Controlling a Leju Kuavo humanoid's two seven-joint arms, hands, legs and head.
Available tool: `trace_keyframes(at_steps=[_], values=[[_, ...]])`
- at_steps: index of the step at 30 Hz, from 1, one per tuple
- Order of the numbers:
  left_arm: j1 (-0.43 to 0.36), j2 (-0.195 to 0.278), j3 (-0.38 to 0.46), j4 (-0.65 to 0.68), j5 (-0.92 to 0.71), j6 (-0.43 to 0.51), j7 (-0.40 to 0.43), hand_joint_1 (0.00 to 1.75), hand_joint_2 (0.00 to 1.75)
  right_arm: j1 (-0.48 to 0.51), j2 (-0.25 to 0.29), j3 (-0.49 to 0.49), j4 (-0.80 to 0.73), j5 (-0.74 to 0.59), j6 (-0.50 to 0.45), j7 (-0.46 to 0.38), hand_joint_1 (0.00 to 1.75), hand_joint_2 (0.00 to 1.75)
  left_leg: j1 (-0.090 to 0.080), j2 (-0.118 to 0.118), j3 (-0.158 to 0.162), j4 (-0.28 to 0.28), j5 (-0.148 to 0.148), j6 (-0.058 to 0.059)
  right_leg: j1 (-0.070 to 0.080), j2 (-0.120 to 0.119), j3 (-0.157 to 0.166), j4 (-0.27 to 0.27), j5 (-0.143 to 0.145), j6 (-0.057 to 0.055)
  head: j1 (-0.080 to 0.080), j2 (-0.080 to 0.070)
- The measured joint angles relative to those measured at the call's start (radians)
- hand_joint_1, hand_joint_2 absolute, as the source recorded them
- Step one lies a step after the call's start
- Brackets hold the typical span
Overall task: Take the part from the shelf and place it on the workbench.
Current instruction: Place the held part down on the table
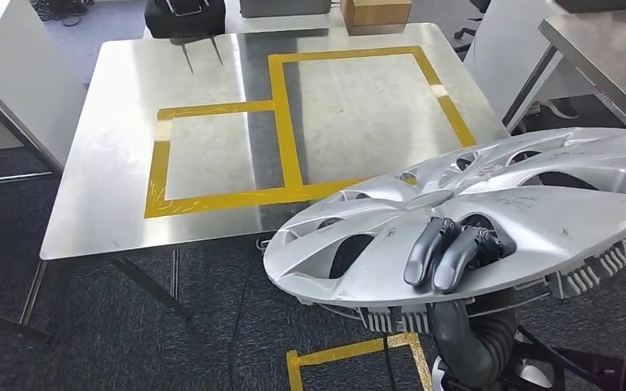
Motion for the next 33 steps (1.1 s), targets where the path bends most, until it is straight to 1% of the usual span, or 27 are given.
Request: trace_keyframes(at_steps=[1,2,3,4,5,6,7,8,9,10,12,15,16,17,19,20,21,22,23,24,25,26,28,30,31,32,33], values=[[-0.001,0.000,0.000,0.000,0.000,0.000,0.000,0.00,1.75,-0.001,0.000,0.000,-0.001,0.000,0.000,0.000,1.75,1.75,0.003,0.000,0.008,-0.005,-0.002,0.005,-0.001,0.000,-0.019,0.040,-0.019,0.007,0.005,0.000],[-0.002,0.000,0.000,0.000,0.000,0.000,0.000,0.00,1.75,-0.001,0.000,0.000,-0.001,0.000,0.000,0.000,1.75,1.75,0.003,0.001,0.014,-0.008,-0.006,0.008,-0.003,0.000,-0.050,0.100,-0.042,0.012,0.012,0.000],[-0.002,0.000,0.000,0.000,0.000,0.000,-0.001,0.00,1.75,0.000,0.000,0.000,-0.001,0.000,0.000,-0.001,1.75,1.75,0.003,0.002,0.018,-0.008,-0.011,0.011,-0.006,0.000,-0.093,0.170,-0.065,0.017,0.018,0.000],[-0.001,0.000,0.000,0.000,0.000,0.000,0.000,0.00,1.75,0.001,0.000,0.000,-0.001,0.000,0.000,-0.001,1.75,1.75,0.003,0.003,0.023,-0.008,-0.016,0.011,-0.008,0.000,-0.134,0.230,-0.078,0.021,0.022,0.000],[0.000,0.000,0.000,0.000,0.000,0.000,0.000,0.00,1.75,0.002,0.000,0.000,0.000,0.000,0.000,-0.001,1.75,1.75,0.003,0.003,0.029,-0.008,-0.022,0.011,-0.009,0.000,-0.163,0.262,-0.072,0.023,0.025,0.000],[0.000,0.000,0.000,0.000,0.000,0.000,0.000,0.00,1.75,0.002,0.000,0.000,0.000,0.000,0.000,-0.001,1.75,1.75,0.003,0.003,0.038,-0.008,-0.029,0.010,-0.009,0.000,-0.175,0.257,-0.044,0.023,0.029,0.000],[0.001,-0.001,0.000,0.000,0.000,0.000,0.000,0.00,1.75,0.003,0.000,0.000,0.001,0.000,0.000,-0.001,1.75,1.75,0.003,0.002,0.050,-0.008,-0.037,0.008,-0.010,0.000,-0.169,0.215,0.002,0.021,0.032,0.000],[0.001,-0.001,0.000,0.000,0.000,0.000,0.000,0.00,1.75,0.003,0.000,0.000,0.001,0.000,0.000,0.000,1.75,1.75,0.003,0.001,0.060,-0.008,-0.045,0.005,-0.009,0.000,-0.151,0.152,0.054,0.018,0.036,0.000],[0.000,-0.002,0.000,0.000,0.000,0.000,0.000,0.00,1.75,0.003,0.000,0.000,0.001,0.000,0.000,-0.001,1.75,1.75,0.001,0.000,0.068,-0.009,-0.053,0.002,-0.007,0.000,-0.131,0.095,0.091,0.013,0.038,0.000],[-0.002,-0.004,0.000,0.000,0.000,0.000,0.000,0.00,1.75,0.003,0.000,0.000,0.001,0.000,0.000,-0.001,1.75,1.75,0.000,-0.001,0.072,-0.009,-0.059,-0.003,-0.005,0.001,-0.112,0.048,0.109,0.006,0.040,0.000],[-0.003,-0.005,0.000,0.000,0.000,0.000,0.000,0.00,1.75,0.004,0.000,0.000,0.001,0.000,0.000,-0.001,1.75,1.75,-0.002,-0.002,0.071,-0.010,-0.063,-0.013,0.000,0.001,-0.096,0.014,0.098,-0.009,0.041,0.000],[-0.004,-0.005,0.000,0.000,0.000,0.000,0.000,0.00,1.75,0.005,0.000,-0.001,0.000,0.000,-0.001,-0.002,1.75,1.75,0.000,0.000,0.069,0.000,-0.077,-0.029,-0.003,0.000,-0.081,-0.011,0.089,-0.025,0.039,0.000],[-0.005,-0.005,0.000,0.000,0.000,0.000,-0.001,0.00,1.75,0.005,0.000,-0.001,0.000,0.000,-0.001,-0.002,1.75,1.75,0.001,0.000,0.054,0.032,-0.094,-0.034,-0.005,-0.001,-0.072,-0.018,0.088,-0.030,0.034,0.000],[-0.005,-0.005,0.000,0.000,0.000,0.000,-0.001,0.00,1.75,0.005,0.000,-0.001,-0.001,0.000,-0.001,-0.003,1.75,1.75,0.003,-0.001,0.024,0.087,-0.116,-0.037,-0.006,-0.003,-0.065,-0.021,0.085,-0.035,0.028,0.000],[-0.003,-0.005,0.000,0.000,0.000,0.000,-0.001,0.00,1.75,0.006,0.000,0.000,-0.001,0.000,-0.001,-0.004,1.75,1.75,0.004,-0.002,-0.061,0.220,-0.155,-0.042,-0.006,-0.004,-0.055,-0.023,0.076,-0.041,0.015,0.000],[-0.001,-0.005,0.000,0.000,0.000,0.000,-0.001,0.00,1.75,0.006,0.000,0.000,-0.001,-0.001,-0.001,-0.004,1.75,1.75,0.004,-0.002,-0.094,0.260,-0.154,-0.043,-0.006,-0.003,-0.049,-0.022,0.070,-0.042,0.012,0.000],[0.000,-0.005,0.000,0.000,0.000,0.000,-0.001,0.00,1.75,0.007,0.000,0.000,-0.001,-0.001,-0.001,-0.004,1.75,1.75,0.004,-0.002,-0.111,0.265,-0.132,-0.043,-0.006,-0.003,-0.040,-0.022,0.064,-0.041,0.009,0.000],[0.001,-0.005,0.000,0.000,0.000,0.000,0.000,0.00,1.75,0.007,0.000,0.000,-0.001,-0.001,-0.001,-0.004,1.75,1.75,0.004,-0.001,-0.108,0.231,-0.091,-0.042,-0.006,-0.002,-0.029,-0.021,0.055,-0.039,0.007,0.000],[0.001,-0.004,0.000,0.000,0.000,0.000,0.000,0.00,1.75,0.007,0.000,0.001,-0.001,-0.001,-0.001,-0.004,1.75,1.75,0.004,0.000,-0.091,0.172,-0.040,-0.040,-0.006,-0.001,-0.017,-0.021,0.046,-0.036,0.005,0.000],[0.001,-0.004,0.000,0.000,0.000,0.000,0.000,0.00,1.75,0.007,0.000,0.001,-0.001,-0.001,0.000,-0.004,1.75,1.75,0.002,0.001,-0.070,0.114,-0.004,-0.037,-0.004,0.000,-0.008,-0.020,0.037,-0.032,0.002,0.000],[0.000,-0.004,0.000,0.000,0.000,0.000,0.001,0.00,1.75,0.006,0.000,0.001,-0.001,-0.001,0.000,-0.004,1.75,1.75,0.001,0.002,-0.048,0.063,0.016,-0.032,-0.003,0.001,-0.001,-0.018,0.028,-0.027,-0.001,0.000],[0.000,-0.004,0.000,0.000,0.000,0.000,0.001,0.00,1.75,0.005,0.000,0.001,0.000,-0.001,0.000,-0.004,1.75,1.75,0.000,0.003,-0.034,0.035,0.019,-0.027,-0.001,0.001,0.002,-0.017,0.023,-0.022,-0.004,0.000],[-0.001,-0.004,0.000,0.000,0.000,0.000,0.001,0.00,1.75,0.004,0.000,0.001,0.000,-0.002,0.000,-0.004,1.75,1.75,-0.002,0.002,-0.024,0.018,0.005,-0.015,-0.001,0.003,0.004,-0.018,0.017,-0.012,-0.005,0.000],[-0.001,-0.003,0.000,0.000,0.000,0.000,0.001,0.00,1.75,0.004,0.000,0.000,-0.001,-0.001,0.000,-0.004,1.75,1.75,0.000,0.001,-0.018,0.015,0.001,-0.004,-0.004,0.002,0.002,-0.009,0.005,-0.001,-0.001,0.000],[-0.001,-0.003,0.000,0.000,0.000,0.000,0.001,0.00,1.75,0.004,0.000,0.000,-0.002,-0.001,0.000,-0.005,1.75,1.75,0.002,0.001,-0.014,0.012,-0.002,0.002,-0.005,0.002,-0.010,0.019,-0.011,0.004,0.003,0.000],[-0.001,-0.003,0.000,0.000,0.000,0.000,0.000,0.00,1.75,0.004,0.000,0.000,-0.002,-0.001,0.000,-0.005,1.75,1.75,0.003,0.002,-0.008,0.011,-0.005,0.007,-0.007,0.002,-0.034,0.068,-0.033,0.010,0.009,0.000],[-0.002,-0.003,0.000,0.000,0.000,0.000,0.000,0.00,1.75,0.004,0.000,0.000,-0.002,-0.001,0.001,-0.005,1.75,1.75,0.003,0.002,-0.003,0.011,-0.010,0.011,-0.008,0.002,-0.072,0.136,-0.058,0.014,0.015,0.000]])
